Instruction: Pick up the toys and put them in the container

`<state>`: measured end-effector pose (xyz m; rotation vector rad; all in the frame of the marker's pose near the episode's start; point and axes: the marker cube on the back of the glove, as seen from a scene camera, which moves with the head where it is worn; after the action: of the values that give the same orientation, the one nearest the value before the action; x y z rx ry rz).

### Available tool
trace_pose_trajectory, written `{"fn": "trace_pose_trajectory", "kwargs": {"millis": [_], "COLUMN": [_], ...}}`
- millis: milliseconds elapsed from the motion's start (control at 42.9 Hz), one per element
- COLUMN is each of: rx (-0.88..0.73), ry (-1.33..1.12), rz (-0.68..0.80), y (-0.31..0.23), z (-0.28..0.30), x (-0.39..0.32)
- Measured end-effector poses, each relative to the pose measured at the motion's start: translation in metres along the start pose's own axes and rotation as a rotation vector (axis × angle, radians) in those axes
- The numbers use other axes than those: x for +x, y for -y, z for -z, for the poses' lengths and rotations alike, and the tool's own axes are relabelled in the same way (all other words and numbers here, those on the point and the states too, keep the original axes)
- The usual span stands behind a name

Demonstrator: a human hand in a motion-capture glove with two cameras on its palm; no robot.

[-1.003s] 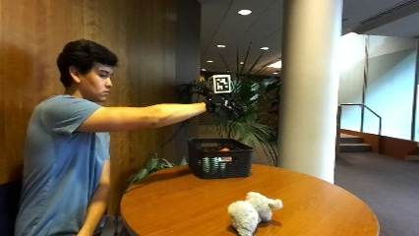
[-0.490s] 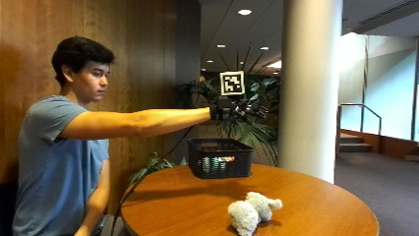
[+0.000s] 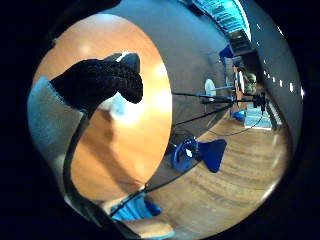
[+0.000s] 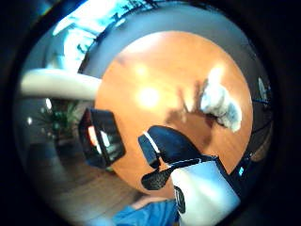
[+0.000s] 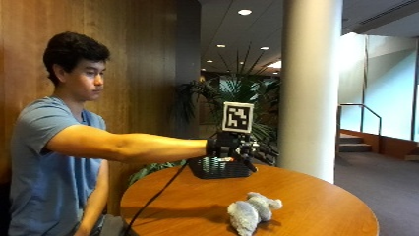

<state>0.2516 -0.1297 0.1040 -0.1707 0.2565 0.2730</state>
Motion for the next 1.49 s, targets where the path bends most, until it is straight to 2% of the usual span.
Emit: {"fn": "trace_pose_trajectory", "kwargs": {"millis": [233,350,467,677,957,1120,1260,1493], "rx": [-0.064,-0.099,-0.117,-0.142,0.012,0.035,0.01,-0.123], "ry": [-0.043,-0.11,-0.01,-0.011,-0.08,-0.032,0.042,0.063], "rz": [-0.012,0.07,0.076,0.084,0.178,0.196,0.135,0.032], "y": [0.011,0.011,0.015,0.02,0.029,0.027,0.021,0.008], "z": [-0.066,-0.098,-0.123,-0.157,-0.165,-0.164,-0.162,-0.14], "x": [0.041,0.053,0.049,0.053,0.047,0.04,0.037,0.024]}}
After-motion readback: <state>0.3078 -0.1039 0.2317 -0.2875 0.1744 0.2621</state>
